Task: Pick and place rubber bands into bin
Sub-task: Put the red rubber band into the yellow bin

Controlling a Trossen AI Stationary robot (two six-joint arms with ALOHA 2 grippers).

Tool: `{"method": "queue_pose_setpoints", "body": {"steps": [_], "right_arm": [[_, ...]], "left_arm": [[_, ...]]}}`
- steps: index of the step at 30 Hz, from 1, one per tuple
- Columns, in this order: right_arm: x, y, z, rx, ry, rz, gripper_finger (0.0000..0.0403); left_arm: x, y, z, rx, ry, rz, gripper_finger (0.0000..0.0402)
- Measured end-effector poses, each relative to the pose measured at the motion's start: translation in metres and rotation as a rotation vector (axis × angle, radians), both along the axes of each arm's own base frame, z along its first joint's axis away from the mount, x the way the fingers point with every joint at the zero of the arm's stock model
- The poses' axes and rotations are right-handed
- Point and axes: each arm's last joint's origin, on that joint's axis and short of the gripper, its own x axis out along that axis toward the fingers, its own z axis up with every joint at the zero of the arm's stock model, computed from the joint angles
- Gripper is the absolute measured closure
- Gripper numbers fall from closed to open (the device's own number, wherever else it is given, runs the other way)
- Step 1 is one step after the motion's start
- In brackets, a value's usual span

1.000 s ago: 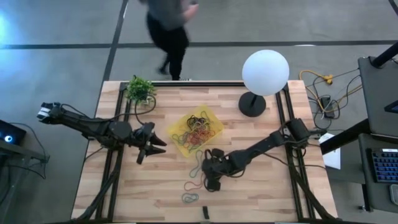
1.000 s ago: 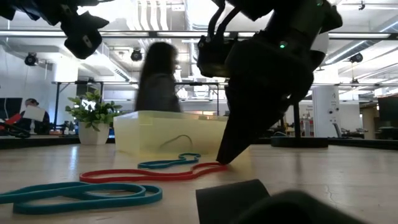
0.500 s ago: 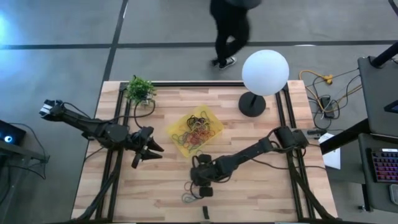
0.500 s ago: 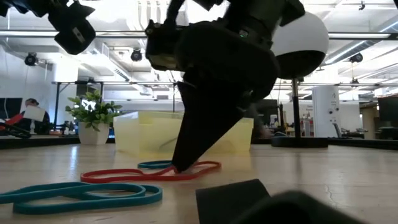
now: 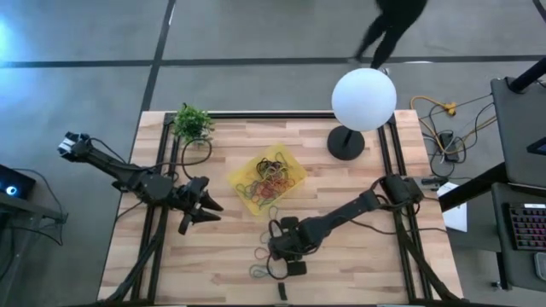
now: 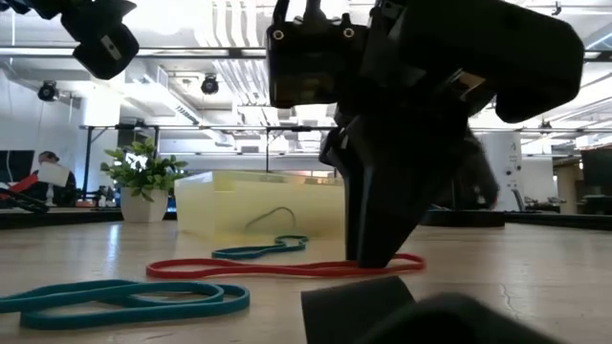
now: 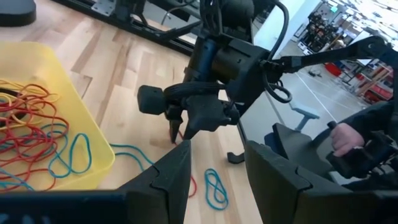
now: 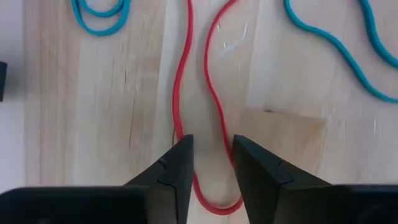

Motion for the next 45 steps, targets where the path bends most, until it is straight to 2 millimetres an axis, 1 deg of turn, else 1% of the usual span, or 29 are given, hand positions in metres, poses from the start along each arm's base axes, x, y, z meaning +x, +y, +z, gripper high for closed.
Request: {"method": "queue_pose_setpoints", "body": {"steps": [5, 13, 16, 18, 21, 24, 28, 32, 36, 40, 42, 45], "right_arm": [[-0.003, 0.006, 0.000, 0.007, 0.011, -0.003, 0.0316], [-0.017, 0.027, -0.001, 0.007, 0.036, 0.050, 0.0341], [-0.019, 0.028, -0.001, 0.004, 0.053, 0.015, 0.0358], [-0.020, 0.027, 0.001, 0.003, 0.065, -0.015, 0.0379], [-0.023, 0.029, 0.008, -0.041, 0.025, -0.051, 0.0393], [-0.025, 0.030, 0.018, -0.085, -0.024, -0.066, 0.0395], [-0.028, 0.025, 0.032, -0.131, -0.064, -0.124, 0.0395], [-0.031, 0.023, 0.061, -0.153, -0.164, -0.190, 0.0395], [-0.035, 0.021, 0.081, -0.185, -0.247, -0.235, 0.0395], [-0.038, 0.015, 0.105, -0.218, -0.337, -0.272, 0.0395], [-0.040, 0.012, 0.111, -0.257, -0.373, -0.290, 0.0395], [-0.044, 0.007, 0.126, -0.308, -0.437, -0.321, 0.0395]], "left_arm": [[-0.001, -0.001, 0.000, 0.007, -0.002, 0.005, 0.0267], [-0.001, -0.001, 0.000, 0.012, -0.004, 0.021, 0.0267], [-0.001, -0.001, 0.000, 0.013, -0.005, 0.026, 0.0267], [-0.001, -0.001, 0.000, 0.013, -0.005, 0.025, 0.0267], [-0.001, -0.001, 0.000, 0.013, -0.005, 0.025, 0.0267], [-0.001, -0.001, 0.000, 0.012, -0.005, 0.026, 0.0267], [0.000, -0.001, 0.001, 0.009, -0.012, 0.025, 0.0267], [0.000, -0.002, 0.001, 0.005, -0.019, 0.025, 0.0267], [0.000, -0.002, 0.001, 0.007, -0.018, 0.025, 0.0267], [0.000, -0.002, 0.001, 0.010, -0.017, 0.031, 0.0267], [0.001, -0.002, 0.001, 0.010, -0.015, 0.033, 0.0267], [0.001, -0.002, 0.001, 0.010, -0.015, 0.037, 0.0267]]}}
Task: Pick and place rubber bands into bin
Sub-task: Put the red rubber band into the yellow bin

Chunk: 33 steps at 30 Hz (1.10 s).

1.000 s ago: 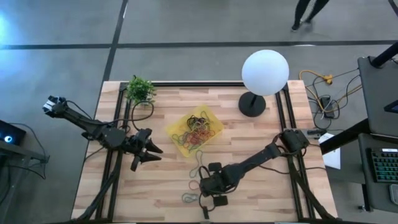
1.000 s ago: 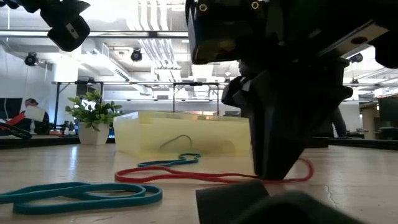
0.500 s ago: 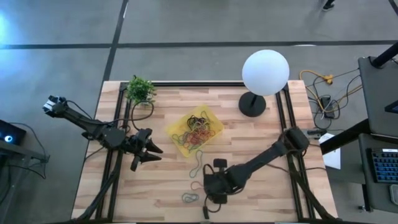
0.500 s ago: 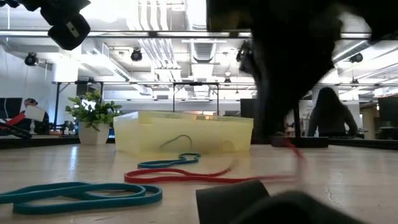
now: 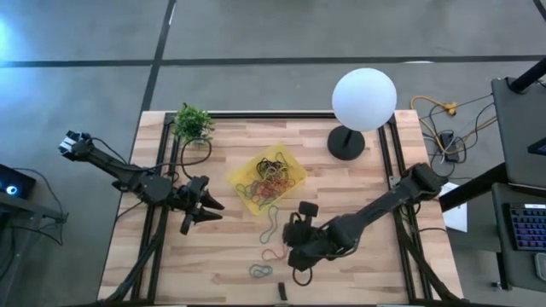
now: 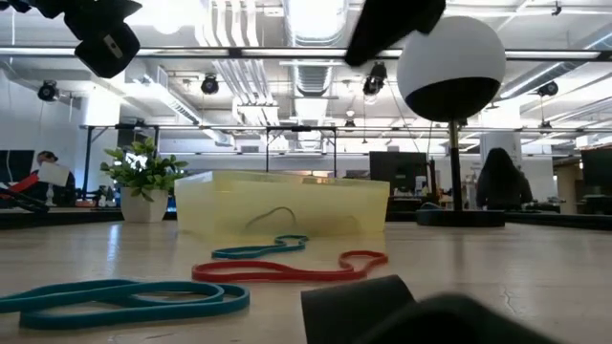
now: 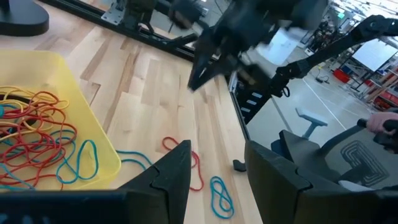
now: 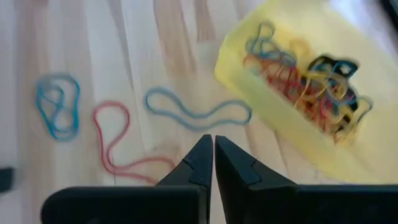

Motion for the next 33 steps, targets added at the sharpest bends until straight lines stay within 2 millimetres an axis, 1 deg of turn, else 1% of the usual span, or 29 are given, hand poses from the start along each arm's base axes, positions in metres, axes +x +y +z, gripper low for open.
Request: {"method": "queue_pose_setpoints", "body": {"steps": [2, 5, 8, 11, 13, 17, 22, 28, 33], "right_arm": [[-0.001, -0.005, 0.012, 0.000, -0.032, -0.004, 0.0395], [-0.001, -0.011, 0.017, -0.010, -0.029, 0.001, 0.0395], [-0.001, -0.012, 0.010, -0.011, 0.023, 0.041, 0.0395], [0.002, -0.008, 0.002, 0.034, 0.072, 0.101, 0.0392], [0.007, -0.004, -0.006, 0.071, 0.094, 0.160, 0.0382], [0.014, 0.002, -0.019, 0.139, 0.141, 0.253, 0.0344], [0.019, 0.005, -0.041, 0.148, 0.205, 0.269, 0.0280], [0.028, -0.002, -0.059, 0.178, 0.253, 0.272, 0.0208], [0.035, -0.010, -0.074, 0.222, 0.316, 0.320, 0.0173]], "left_arm": [[0.000, 0.000, 0.000, 0.000, 0.000, 0.001, 0.0267], [0.002, -0.001, 0.002, -0.005, -0.017, 0.005, 0.0267], [0.003, -0.001, 0.001, -0.003, -0.011, 0.005, 0.0267], [0.005, -0.002, -0.001, -0.002, 0.003, 0.005, 0.0267], [0.006, -0.003, -0.002, -0.002, 0.009, 0.005, 0.0267], [0.009, -0.004, -0.003, -0.003, 0.007, 0.005, 0.0267], [0.012, -0.006, -0.006, 0.005, 0.023, 0.004, 0.0267], [0.016, -0.008, -0.007, 0.003, 0.020, 0.001, 0.0267], [0.019, -0.010, -0.008, -0.001, 0.020, -0.010, 0.0267]]}}
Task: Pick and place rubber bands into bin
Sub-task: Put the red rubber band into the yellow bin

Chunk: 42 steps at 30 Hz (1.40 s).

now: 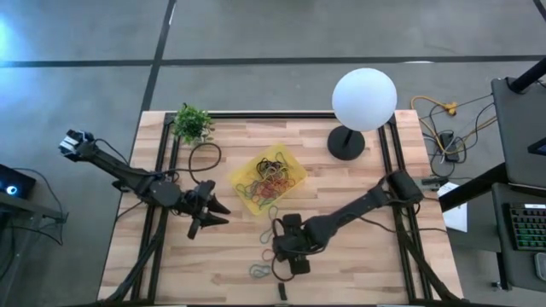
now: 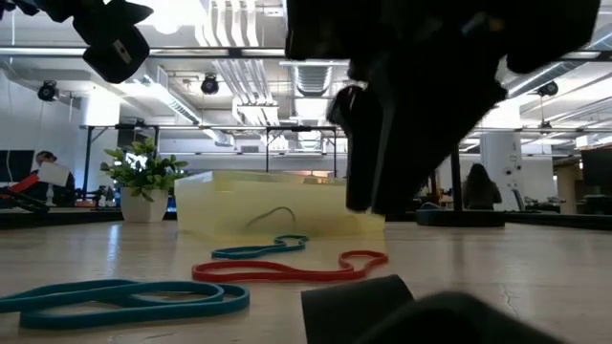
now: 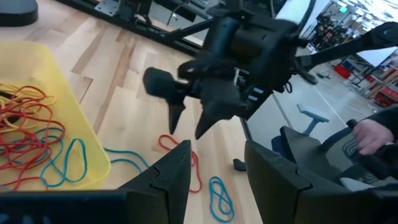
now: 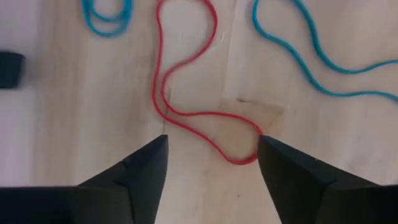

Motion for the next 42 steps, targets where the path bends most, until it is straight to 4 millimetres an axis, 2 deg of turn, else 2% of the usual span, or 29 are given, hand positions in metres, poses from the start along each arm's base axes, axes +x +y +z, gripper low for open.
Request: {"method": "queue_pose_setpoints", "body": {"steps": [3, 16, 23, 29, 36, 42], "right_arm": [[0.003, -0.004, -0.008, -0.005, 0.025, 0.014, 0.0161], [0.008, -0.026, -0.013, 0.032, 0.061, 0.018, 0.0151], [0.003, -0.027, -0.022, 0.063, 0.102, 0.057, 0.0151], [0.006, -0.031, -0.028, 0.091, 0.102, 0.045, 0.0151], [0.010, -0.028, -0.038, 0.137, 0.115, 0.026, 0.0151], [0.010, -0.021, -0.038, 0.145, 0.116, 0.015, 0.0157]], "left_arm": [[0.000, -0.001, 0.000, 0.002, 0.005, -0.007, 0.0267], [-0.001, -0.004, 0.001, -0.003, -0.004, -0.022, 0.0267], [0.000, -0.004, 0.000, 0.002, -0.001, -0.023, 0.0267], [0.000, -0.004, -0.001, 0.010, 0.004, -0.023, 0.0267], [0.000, -0.004, -0.002, 0.010, 0.006, -0.023, 0.0267], [0.000, -0.004, -0.002, 0.009, 0.006, -0.023, 0.0267]]}}
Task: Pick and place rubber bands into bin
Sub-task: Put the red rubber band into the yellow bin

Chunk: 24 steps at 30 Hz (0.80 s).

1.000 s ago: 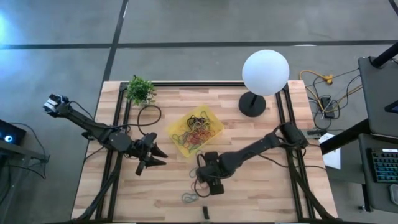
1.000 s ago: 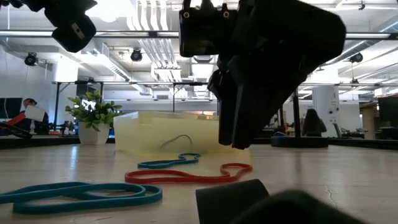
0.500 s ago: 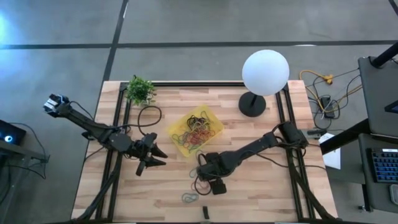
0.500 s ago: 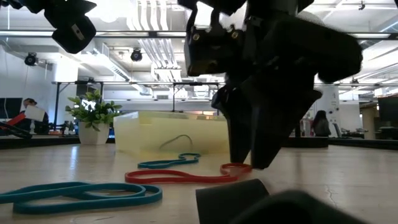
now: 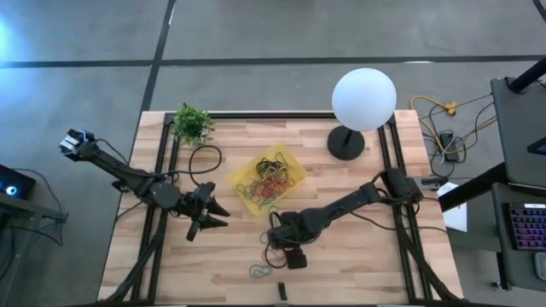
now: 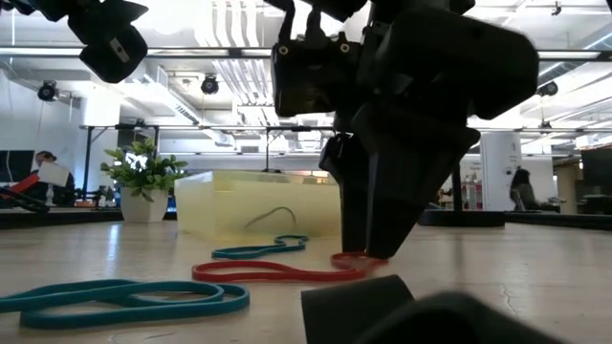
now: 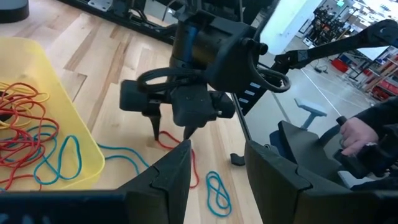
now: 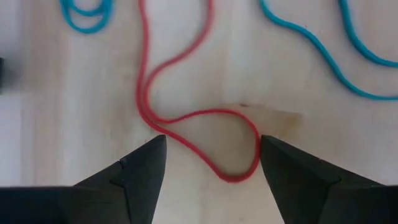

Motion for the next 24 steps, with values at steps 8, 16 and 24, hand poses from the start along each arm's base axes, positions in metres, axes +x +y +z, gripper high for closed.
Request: {"method": "queue_pose_setpoints", "body": {"steps": [8, 16, 24], "right_arm": [[-0.007, 0.023, 0.000, 0.021, -0.015, 0.008, 0.0173], [-0.011, 0.036, -0.007, 0.022, -0.006, -0.033, 0.0174], [-0.009, 0.051, -0.020, -0.056, 0.036, -0.098, 0.0175]], "left_arm": [[0.000, -0.001, 0.000, -0.001, 0.000, -0.004, 0.0267], [0.000, -0.001, 0.000, 0.001, 0.000, -0.005, 0.0267], [-0.002, -0.004, 0.000, -0.005, 0.003, -0.024, 0.0267]]}}
